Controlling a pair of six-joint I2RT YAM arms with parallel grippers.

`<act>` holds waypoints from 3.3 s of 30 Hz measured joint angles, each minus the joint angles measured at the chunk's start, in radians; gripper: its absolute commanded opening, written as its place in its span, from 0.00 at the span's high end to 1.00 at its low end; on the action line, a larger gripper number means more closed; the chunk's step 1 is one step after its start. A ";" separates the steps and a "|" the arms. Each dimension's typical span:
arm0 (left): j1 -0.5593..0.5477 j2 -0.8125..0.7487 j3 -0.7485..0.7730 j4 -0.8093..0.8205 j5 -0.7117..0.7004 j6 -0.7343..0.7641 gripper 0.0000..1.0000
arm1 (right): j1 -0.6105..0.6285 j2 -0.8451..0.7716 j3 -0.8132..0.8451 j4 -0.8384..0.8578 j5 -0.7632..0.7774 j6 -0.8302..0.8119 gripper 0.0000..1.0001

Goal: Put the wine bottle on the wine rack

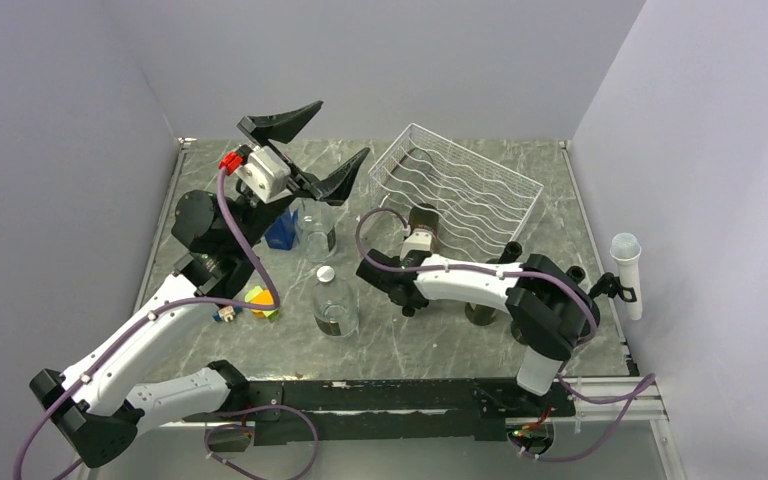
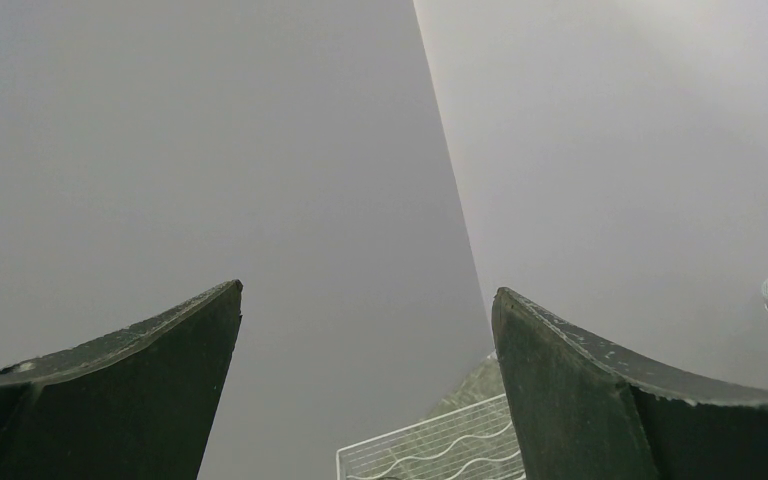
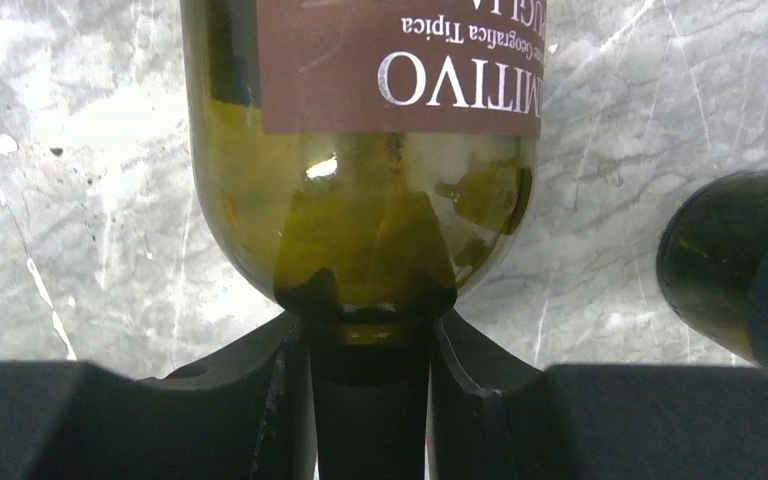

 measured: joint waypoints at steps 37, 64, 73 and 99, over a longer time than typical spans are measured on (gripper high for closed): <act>0.000 -0.074 0.013 -0.220 -0.028 0.155 0.01 | -0.291 0.290 0.253 0.299 -0.063 0.046 1.00; 0.000 -0.069 0.053 -0.318 -0.034 0.208 0.01 | -0.364 0.345 0.362 0.305 -0.197 -0.003 0.00; 0.000 -0.068 0.077 -0.323 -0.034 0.200 0.01 | -0.350 0.334 0.357 0.285 -0.205 -0.087 0.00; 0.000 -0.175 0.036 -0.336 -0.056 0.101 0.01 | -0.280 -0.253 0.508 -0.037 -0.155 -0.440 0.04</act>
